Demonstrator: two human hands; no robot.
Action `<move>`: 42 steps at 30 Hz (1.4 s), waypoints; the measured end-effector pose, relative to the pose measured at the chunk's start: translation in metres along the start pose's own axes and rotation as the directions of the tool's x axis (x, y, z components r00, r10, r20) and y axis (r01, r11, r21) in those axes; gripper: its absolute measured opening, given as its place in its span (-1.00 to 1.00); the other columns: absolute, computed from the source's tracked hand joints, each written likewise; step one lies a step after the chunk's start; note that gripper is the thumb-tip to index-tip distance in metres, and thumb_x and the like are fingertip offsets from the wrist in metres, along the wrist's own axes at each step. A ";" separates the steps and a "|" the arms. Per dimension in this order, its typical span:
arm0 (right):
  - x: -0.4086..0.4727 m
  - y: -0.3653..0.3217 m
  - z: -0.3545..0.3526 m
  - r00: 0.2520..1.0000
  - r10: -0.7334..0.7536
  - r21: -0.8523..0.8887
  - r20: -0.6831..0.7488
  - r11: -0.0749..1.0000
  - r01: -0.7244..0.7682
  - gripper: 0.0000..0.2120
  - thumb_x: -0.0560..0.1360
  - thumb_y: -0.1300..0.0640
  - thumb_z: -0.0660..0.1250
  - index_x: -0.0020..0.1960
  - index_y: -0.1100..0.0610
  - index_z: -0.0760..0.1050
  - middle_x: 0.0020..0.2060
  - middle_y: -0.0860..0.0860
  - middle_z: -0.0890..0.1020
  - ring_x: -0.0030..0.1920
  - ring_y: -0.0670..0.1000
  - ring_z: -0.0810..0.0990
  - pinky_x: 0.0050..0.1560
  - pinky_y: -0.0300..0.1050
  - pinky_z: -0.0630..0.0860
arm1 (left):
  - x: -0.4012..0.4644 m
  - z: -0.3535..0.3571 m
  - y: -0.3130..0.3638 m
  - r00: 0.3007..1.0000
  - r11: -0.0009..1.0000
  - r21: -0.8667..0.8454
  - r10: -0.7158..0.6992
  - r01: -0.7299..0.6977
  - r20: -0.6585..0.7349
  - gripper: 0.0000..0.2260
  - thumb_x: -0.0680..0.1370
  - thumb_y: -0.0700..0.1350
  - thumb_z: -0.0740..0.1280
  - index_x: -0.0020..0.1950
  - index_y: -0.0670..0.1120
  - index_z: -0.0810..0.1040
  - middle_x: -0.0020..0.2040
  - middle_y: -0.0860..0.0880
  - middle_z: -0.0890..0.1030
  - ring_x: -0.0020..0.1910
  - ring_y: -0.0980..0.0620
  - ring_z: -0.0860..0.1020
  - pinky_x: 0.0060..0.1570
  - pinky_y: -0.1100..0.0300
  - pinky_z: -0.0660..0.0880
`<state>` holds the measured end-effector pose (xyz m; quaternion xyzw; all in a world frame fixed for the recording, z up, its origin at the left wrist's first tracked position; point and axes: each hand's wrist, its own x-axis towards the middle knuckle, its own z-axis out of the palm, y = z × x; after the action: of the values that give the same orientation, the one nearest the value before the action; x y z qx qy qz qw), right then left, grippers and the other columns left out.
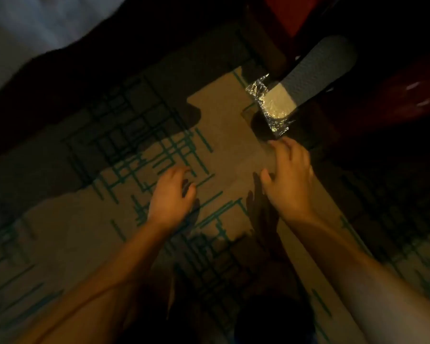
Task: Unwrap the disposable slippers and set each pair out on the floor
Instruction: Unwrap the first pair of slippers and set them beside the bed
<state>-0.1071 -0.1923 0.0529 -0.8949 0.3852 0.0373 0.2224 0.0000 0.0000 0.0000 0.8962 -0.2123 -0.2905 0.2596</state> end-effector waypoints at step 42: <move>0.048 -0.025 0.049 0.734 -0.666 -0.374 -0.135 0.720 0.585 -0.51 0.29 0.34 0.43 0.22 0.30 0.49 0.14 0.23 0.61 0.12 0.22 0.59 0.01 0.02 0.57 | 0.048 0.010 0.024 0.915 0.185 -0.901 -0.173 0.393 0.364 -0.58 0.55 0.16 0.10 0.35 0.03 0.32 0.19 -0.18 0.55 0.17 -0.10 0.55 -0.03 0.16 0.46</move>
<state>-0.0504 -0.1883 0.0069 -0.9921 0.0722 -0.0988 0.0276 0.0236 -0.0479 -0.0127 0.5396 0.1577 -0.4806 0.6730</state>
